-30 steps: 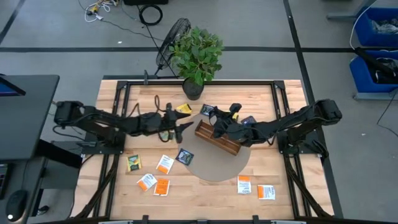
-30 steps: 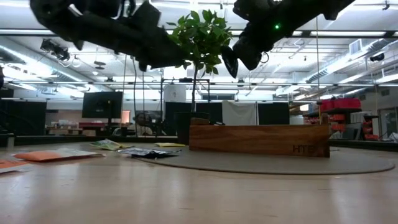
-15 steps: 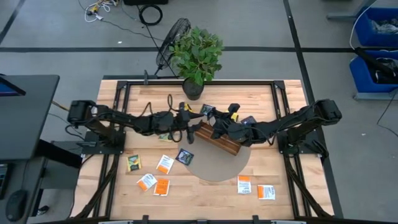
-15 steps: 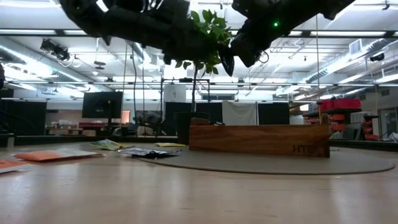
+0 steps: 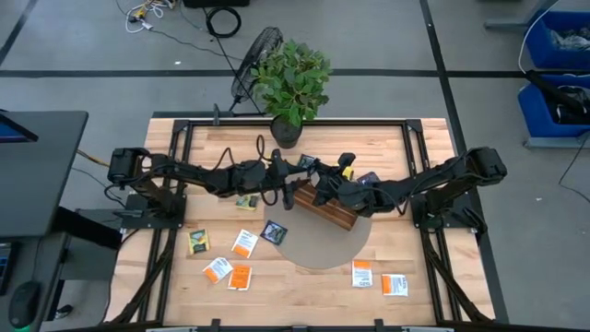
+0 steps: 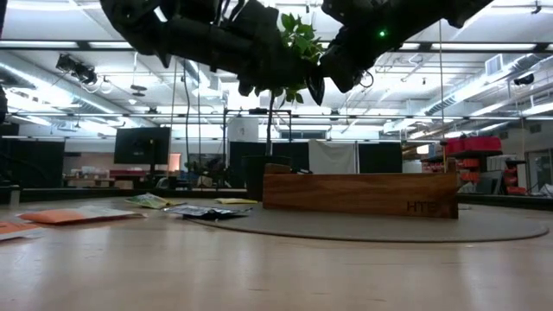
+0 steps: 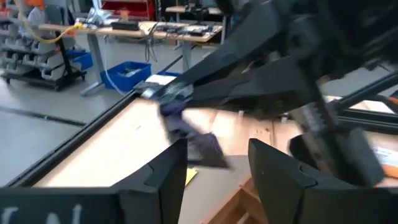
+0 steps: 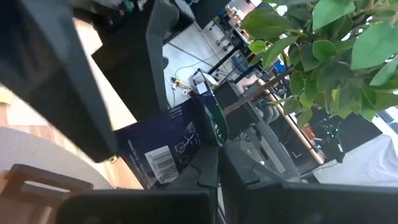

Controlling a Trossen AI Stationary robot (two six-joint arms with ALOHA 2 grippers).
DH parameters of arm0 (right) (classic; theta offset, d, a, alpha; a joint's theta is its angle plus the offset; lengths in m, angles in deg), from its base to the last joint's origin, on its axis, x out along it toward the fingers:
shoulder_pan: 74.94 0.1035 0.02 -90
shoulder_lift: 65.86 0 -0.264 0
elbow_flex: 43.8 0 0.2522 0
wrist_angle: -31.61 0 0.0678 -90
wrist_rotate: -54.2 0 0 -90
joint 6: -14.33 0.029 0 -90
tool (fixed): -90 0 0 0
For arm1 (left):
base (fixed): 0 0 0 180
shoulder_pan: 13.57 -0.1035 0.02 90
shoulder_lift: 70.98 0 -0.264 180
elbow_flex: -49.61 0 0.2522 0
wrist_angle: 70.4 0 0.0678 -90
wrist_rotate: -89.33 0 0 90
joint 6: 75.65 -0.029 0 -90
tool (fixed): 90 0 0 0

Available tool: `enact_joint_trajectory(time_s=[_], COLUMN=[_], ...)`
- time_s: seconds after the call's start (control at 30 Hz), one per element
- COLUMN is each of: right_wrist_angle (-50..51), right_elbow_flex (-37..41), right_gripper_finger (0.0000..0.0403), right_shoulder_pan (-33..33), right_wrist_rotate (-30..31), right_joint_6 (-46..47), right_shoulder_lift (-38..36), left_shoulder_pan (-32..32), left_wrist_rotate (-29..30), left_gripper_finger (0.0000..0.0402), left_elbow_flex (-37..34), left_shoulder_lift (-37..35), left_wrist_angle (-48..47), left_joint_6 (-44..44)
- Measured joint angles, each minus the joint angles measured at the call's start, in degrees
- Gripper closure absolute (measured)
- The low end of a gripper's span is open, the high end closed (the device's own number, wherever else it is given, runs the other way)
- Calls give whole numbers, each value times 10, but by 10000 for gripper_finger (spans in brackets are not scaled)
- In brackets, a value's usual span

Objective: Pick & Place Tea
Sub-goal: Put the black tea bag into the right section of the wooden organizer

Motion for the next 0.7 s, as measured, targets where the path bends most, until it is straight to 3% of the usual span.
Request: enact_joint_trajectory(time_s=[0.1,0.37,0.6,0.7], right_wrist_angle=[5,3,17,20], right_elbow_flex=[0,0,0,0], right_gripper_finger=[402,402,392,376], right_shoulder_pan=[1,1,8,17], right_wrist_rotate=[17,-15,-31,-28], right_joint_6=[-6,14,6,-7], right_shoulder_lift=[0,0,0,0], left_shoulder_pan=[-2,-6,-5,-4], left_wrist_rotate=[6,10,10,9], left_gripper_finger=[250,300,390,394], left_elbow_flex=[0,0,0,0], left_shoulder_lift=[0,0,0,0], left_wrist_angle=[-3,-3,-22,-33], left_joint_6=[-1,-11,-39,-68])
